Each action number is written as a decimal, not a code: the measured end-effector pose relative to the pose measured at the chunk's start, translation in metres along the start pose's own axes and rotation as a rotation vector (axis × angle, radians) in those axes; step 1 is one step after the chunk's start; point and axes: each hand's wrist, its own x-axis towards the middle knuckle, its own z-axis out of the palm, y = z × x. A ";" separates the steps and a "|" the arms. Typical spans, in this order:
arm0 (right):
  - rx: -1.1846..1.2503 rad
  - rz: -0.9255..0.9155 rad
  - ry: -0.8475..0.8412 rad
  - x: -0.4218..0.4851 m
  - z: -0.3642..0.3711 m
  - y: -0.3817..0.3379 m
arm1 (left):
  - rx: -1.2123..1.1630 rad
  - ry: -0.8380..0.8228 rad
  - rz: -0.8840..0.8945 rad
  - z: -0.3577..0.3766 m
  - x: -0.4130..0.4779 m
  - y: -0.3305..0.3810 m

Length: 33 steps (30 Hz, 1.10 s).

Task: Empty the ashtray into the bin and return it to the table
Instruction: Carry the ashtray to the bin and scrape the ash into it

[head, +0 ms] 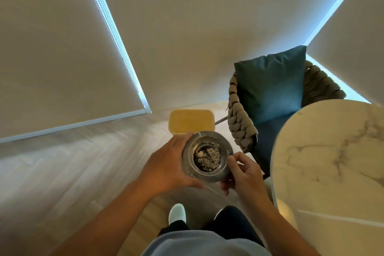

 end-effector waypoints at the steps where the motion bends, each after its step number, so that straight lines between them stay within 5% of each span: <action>1: 0.000 0.010 0.001 0.009 0.003 -0.002 | -0.005 -0.009 0.003 -0.003 0.009 -0.005; 10: 0.002 0.037 0.020 0.132 -0.008 0.002 | -0.069 -0.072 -0.143 0.010 0.112 -0.074; 23: 0.001 0.071 0.088 0.286 -0.002 0.109 | 0.391 -0.241 -0.120 0.087 0.273 -0.245; 33: -0.052 0.091 0.203 0.389 0.030 0.184 | 0.592 -0.321 -0.088 0.129 0.308 -0.331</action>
